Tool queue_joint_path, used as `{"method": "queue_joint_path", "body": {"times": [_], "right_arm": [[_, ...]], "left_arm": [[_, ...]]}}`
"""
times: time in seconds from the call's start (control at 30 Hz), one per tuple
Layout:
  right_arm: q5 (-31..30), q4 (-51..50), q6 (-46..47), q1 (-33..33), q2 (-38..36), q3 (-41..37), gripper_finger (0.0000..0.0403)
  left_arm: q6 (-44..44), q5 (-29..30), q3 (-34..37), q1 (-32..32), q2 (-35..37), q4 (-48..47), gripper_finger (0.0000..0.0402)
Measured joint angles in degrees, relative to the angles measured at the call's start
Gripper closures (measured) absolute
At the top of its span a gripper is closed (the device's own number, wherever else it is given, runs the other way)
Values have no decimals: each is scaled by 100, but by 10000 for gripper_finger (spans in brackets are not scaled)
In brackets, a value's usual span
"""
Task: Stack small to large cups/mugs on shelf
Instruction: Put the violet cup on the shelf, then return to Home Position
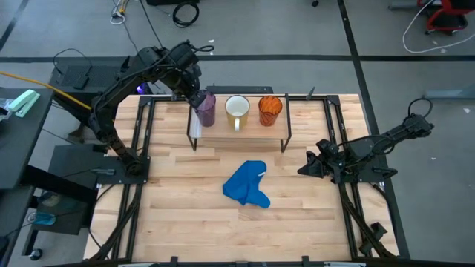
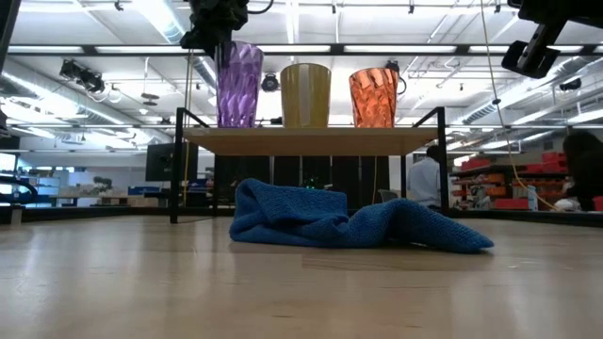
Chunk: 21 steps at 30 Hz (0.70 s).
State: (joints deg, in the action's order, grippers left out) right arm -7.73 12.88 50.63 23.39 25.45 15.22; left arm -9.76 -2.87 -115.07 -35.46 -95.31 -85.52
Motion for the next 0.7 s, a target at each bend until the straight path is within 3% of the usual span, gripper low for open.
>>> {"method": "queue_joint_path", "body": {"times": [0.3, 0.7], "right_arm": [[0, 1, 2, 0, -2, 0, 386], [2, 0, -2, 1, -1, 0, 386]], "left_arm": [[-6, -2, -107, -35, 6, -21, 294], [-8, 0, -885, -363, 11, -462, 294]]}}
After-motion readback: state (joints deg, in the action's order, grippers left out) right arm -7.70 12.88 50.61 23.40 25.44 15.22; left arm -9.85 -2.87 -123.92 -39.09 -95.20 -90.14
